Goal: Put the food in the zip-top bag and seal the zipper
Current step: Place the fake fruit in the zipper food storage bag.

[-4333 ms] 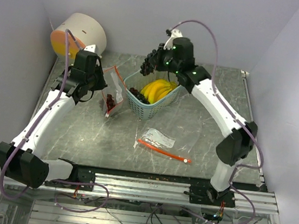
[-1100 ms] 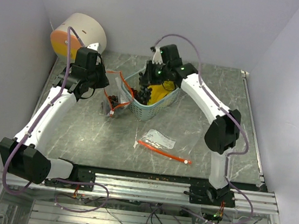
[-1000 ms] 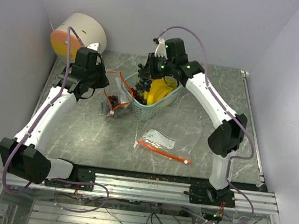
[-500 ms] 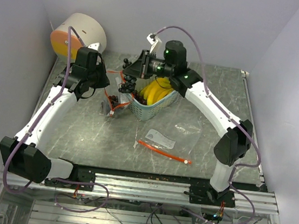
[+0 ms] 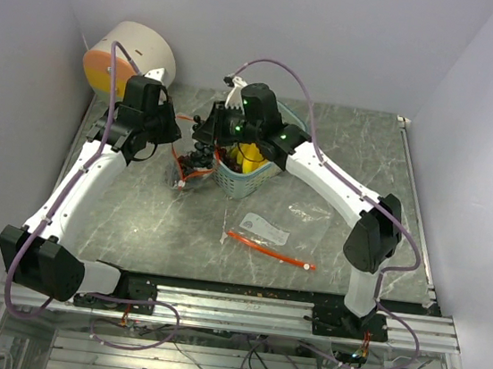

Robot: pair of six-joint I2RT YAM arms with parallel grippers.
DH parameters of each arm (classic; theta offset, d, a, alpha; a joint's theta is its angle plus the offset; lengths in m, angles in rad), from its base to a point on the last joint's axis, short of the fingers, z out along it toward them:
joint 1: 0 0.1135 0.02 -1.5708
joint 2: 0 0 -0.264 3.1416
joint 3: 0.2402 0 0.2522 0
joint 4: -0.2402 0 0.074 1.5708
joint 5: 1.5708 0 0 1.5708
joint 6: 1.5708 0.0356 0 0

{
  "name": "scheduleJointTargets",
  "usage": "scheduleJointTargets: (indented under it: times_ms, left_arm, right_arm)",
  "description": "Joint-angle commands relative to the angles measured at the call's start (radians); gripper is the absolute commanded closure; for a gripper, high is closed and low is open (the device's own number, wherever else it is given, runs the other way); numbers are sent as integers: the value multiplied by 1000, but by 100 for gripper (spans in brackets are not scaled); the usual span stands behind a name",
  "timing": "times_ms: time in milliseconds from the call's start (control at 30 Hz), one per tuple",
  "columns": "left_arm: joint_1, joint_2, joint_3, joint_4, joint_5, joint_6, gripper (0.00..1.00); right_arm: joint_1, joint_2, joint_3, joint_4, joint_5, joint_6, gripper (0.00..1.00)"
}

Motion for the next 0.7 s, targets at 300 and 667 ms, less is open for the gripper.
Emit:
scheduleJointTargets:
  times_ms: [300, 667]
  left_arm:
    - [10, 6, 42, 22, 20, 10, 93]
    - [10, 3, 48, 13, 6, 20, 93]
  right_arm:
    - [3, 95, 151, -131, 14, -115, 47]
    - [-116, 25, 107, -247, 67, -72, 38]
